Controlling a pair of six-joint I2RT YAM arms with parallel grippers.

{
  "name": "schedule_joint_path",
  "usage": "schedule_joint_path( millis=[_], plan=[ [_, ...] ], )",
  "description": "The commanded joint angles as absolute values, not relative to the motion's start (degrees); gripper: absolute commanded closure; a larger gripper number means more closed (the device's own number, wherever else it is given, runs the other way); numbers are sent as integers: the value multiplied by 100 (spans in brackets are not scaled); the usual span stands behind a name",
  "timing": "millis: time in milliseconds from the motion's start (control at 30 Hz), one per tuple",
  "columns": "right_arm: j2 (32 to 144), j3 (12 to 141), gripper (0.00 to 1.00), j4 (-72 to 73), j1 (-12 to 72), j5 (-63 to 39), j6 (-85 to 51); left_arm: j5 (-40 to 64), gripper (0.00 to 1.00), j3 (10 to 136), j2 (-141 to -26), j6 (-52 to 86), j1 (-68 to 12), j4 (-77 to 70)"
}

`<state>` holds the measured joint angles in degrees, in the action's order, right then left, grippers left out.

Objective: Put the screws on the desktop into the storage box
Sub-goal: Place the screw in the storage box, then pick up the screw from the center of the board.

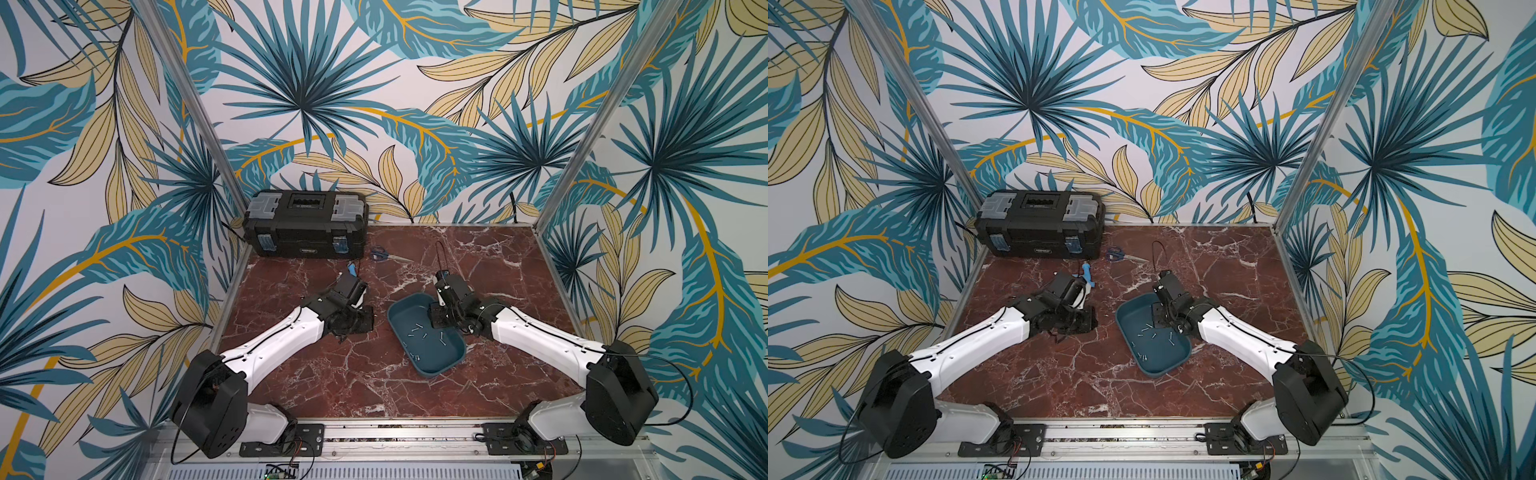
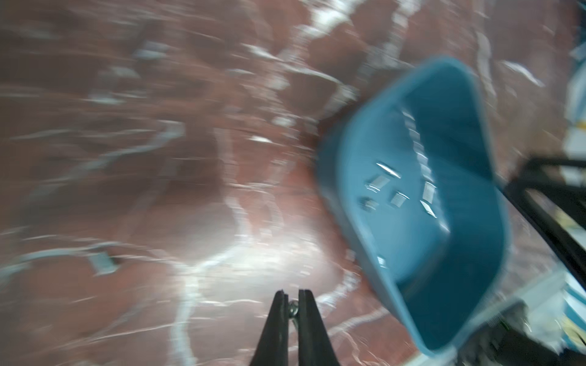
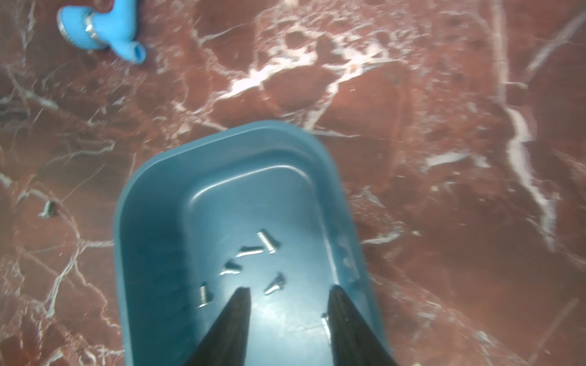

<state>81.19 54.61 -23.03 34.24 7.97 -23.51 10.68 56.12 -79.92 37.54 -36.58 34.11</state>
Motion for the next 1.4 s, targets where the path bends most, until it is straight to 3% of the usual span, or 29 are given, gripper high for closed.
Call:
schedule_joint_path(
  millis=[0,167,300,433,533,767,1033,1367],
  plan=[
    [7753,5283,55,-2375,3031,600,-2490,1175,100,6222,-8305,4121,-4272,2834],
    [7329,5071,56,-2436,2465,495,-2557,953,100,6887,-9257,4148,-4935,2812],
    [7212,4986,56,-2522,2347,442,-2549,889,98,7130,-9695,4131,-5028,2876],
    [7189,4912,56,-2519,2336,362,-2580,571,55,7266,-9736,4011,-4989,3238],
    [7147,4896,55,-2502,2333,246,-2602,372,44,7181,-9490,3919,-4880,3451],
    [7312,5284,57,-2469,2588,-503,-2701,99,43,6344,-7840,3639,-3642,4262],
    [8684,6672,58,-2835,4303,-208,-3096,-254,46,5992,-5841,2655,-1269,5749],
    [11669,9780,56,-4142,5820,141,-3111,-1099,45,5841,-5207,2220,-598,6071]
  ],
)
